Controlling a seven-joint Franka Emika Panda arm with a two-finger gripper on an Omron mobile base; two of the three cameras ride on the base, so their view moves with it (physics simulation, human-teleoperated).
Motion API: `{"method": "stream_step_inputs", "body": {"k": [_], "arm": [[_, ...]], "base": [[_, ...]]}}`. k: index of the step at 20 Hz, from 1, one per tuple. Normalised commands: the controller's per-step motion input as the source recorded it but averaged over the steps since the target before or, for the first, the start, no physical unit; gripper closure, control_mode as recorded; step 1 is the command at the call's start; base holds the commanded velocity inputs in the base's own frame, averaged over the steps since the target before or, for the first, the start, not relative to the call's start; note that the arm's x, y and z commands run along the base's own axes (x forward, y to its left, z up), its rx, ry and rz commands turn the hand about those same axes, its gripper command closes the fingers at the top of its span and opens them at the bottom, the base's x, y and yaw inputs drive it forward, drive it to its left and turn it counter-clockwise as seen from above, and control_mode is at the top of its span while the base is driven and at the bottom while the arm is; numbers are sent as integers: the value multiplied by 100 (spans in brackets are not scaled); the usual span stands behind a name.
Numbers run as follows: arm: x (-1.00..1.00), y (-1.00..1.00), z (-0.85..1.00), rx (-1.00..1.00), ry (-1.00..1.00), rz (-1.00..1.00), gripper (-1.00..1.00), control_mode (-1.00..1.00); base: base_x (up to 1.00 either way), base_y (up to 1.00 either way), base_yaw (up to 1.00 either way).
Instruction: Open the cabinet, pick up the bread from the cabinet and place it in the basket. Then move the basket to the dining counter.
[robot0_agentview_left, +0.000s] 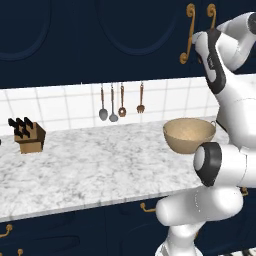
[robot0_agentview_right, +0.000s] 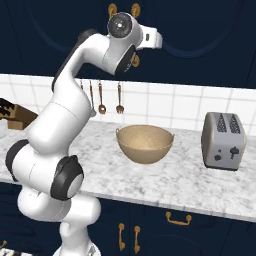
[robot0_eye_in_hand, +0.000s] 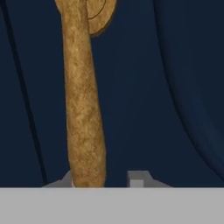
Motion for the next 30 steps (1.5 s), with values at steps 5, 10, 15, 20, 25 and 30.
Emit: {"method": "stream_step_inputs", "body": {"k": [5, 10, 15, 20, 25, 30], "arm": [[-16, -93, -3, 16, -1, -4, 100, -100], [-56, -100, -10, 33, -10, 0, 100, -100], [-75, -100, 0, 30, -5, 0, 100, -100], [-82, -100, 0, 28, -1, 0, 100, -100], [-84, -100, 0, 23, 0, 0, 100, -100], [-74, -100, 0, 22, 0, 0, 100, -100]], "base": [[0, 0, 0], [0, 0, 0], [0, 0, 0], [0, 0, 0], [0, 0, 0], [0, 0, 0]]}}
